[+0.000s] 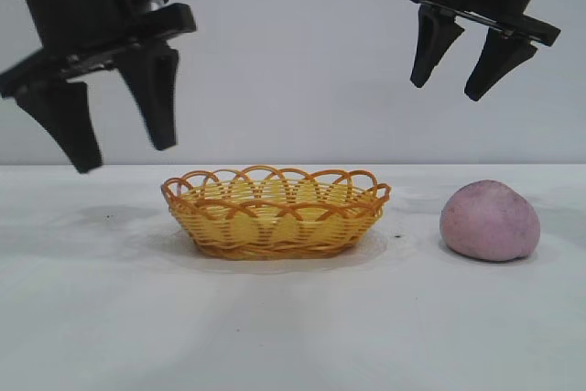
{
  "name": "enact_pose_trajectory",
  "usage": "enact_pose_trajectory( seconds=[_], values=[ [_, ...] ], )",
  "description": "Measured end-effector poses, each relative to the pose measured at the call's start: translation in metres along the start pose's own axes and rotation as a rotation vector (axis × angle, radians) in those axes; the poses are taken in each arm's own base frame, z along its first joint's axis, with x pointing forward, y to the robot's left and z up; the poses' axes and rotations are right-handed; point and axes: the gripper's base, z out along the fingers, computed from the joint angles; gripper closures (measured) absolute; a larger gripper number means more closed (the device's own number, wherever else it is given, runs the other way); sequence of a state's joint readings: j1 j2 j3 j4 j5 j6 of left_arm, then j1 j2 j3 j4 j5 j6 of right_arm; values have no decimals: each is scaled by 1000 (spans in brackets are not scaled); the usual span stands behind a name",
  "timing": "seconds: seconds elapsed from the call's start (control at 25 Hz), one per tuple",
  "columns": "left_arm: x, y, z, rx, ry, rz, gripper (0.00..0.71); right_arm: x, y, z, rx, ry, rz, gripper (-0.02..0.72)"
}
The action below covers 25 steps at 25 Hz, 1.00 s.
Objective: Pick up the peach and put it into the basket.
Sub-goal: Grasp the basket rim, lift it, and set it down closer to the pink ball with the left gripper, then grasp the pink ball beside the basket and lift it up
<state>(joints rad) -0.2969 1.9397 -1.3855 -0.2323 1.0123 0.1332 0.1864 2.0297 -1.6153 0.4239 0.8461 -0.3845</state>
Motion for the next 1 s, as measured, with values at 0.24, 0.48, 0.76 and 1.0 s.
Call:
enact_pose_trajectory(
  seconds=[0.24, 0.48, 0.76, 1.0],
  values=[
    [1, 13, -11, -157, 70, 108, 251, 0, 0, 0, 0, 0, 0, 237],
    [2, 23, -14, -266, 104, 210, 251, 0, 0, 0, 0, 0, 0, 237],
    [5, 60, -22, -321, 117, 161, 251, 1, 0, 0, -3, 7, 0, 237],
    [21, 108, -36, -300, 157, -1, 251, 1, 1, 0, -6, 15, 0, 237]
  ],
)
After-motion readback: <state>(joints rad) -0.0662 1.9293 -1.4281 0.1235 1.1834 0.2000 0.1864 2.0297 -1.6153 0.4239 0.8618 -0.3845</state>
